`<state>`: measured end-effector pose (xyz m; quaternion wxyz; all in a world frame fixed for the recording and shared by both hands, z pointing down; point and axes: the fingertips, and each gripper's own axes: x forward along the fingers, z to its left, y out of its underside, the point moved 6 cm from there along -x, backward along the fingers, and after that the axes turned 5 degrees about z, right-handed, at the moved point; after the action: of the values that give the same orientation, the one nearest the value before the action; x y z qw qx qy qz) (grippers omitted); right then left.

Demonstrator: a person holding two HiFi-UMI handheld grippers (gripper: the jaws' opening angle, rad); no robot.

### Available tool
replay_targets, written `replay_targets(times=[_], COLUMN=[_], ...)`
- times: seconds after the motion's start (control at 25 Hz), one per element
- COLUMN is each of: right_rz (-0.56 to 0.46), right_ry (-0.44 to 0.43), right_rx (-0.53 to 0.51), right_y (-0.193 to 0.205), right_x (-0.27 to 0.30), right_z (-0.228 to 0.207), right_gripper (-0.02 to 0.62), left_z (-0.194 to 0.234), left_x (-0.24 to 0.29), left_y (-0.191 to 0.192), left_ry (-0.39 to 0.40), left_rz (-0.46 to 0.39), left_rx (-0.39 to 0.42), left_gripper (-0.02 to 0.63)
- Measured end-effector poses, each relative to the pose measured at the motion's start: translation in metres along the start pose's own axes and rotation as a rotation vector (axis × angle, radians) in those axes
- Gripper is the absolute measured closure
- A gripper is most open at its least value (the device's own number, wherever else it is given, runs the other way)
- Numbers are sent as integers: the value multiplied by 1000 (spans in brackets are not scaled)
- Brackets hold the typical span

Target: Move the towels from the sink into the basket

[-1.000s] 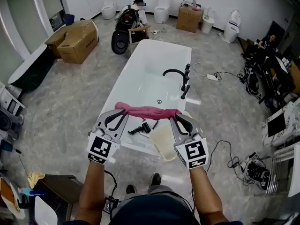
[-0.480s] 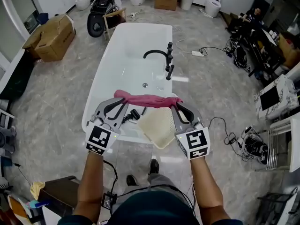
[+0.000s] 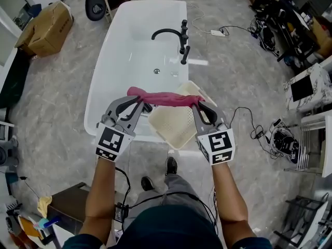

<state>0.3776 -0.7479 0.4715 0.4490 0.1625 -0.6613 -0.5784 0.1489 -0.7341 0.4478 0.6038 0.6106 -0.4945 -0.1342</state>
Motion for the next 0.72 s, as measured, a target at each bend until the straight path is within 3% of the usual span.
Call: replay_targets(times=[0.72], right_rz=[157], right_ry=[45], right_rx=[115], right_y=[114], right_x=[41], right_z=[-33], right_gripper=[557], left_z=[-38], left_x=[96], left_y=[79], left_ry=[133], left_rz=[119], left_rx=[-78], left_gripper=[569])
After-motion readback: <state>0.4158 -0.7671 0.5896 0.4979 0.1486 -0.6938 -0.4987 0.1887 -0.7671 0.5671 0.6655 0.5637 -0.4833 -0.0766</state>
